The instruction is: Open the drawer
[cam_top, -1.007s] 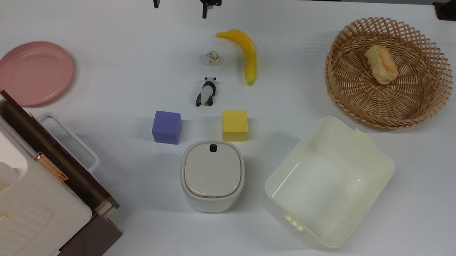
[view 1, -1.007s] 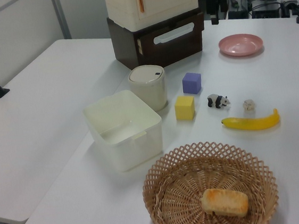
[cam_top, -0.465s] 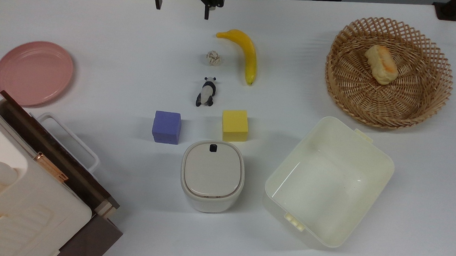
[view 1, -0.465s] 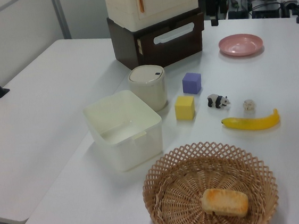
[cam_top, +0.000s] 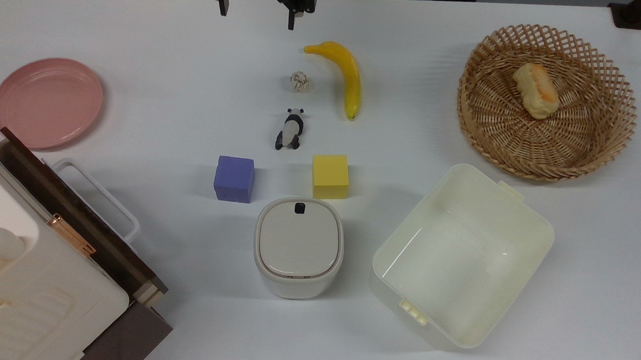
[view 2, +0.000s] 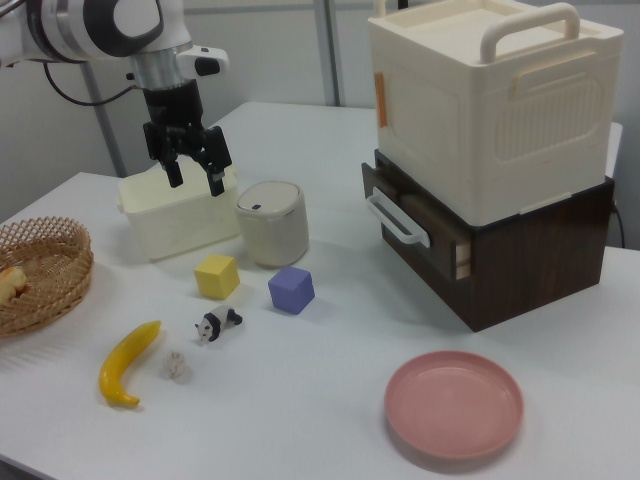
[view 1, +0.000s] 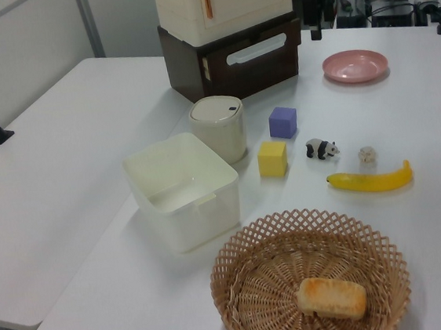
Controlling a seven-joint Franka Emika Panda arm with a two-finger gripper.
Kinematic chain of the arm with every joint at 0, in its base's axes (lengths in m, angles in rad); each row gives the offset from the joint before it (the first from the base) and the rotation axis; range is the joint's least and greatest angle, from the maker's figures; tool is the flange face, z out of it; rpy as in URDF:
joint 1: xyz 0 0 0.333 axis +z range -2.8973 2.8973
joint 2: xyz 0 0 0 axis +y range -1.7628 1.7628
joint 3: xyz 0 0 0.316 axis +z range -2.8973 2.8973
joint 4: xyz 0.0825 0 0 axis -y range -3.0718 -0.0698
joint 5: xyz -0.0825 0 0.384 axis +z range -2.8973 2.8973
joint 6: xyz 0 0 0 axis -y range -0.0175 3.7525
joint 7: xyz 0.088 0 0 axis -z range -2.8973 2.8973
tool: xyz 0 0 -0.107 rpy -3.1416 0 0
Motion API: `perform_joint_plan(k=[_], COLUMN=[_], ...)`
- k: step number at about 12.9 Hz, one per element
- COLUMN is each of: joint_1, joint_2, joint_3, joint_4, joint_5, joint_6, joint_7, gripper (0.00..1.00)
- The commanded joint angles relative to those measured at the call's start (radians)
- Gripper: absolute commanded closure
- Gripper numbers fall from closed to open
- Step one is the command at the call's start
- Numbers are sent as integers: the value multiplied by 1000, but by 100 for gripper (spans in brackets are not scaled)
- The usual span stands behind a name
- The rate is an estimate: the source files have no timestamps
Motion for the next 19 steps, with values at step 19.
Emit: perform_joint_plan(k=[19], joint_1=[25], joint_2=[0], joint_3=[1], joint_4=[-7], joint_5=[-6], joint_6=[32], joint_7=[-7], gripper=[0])
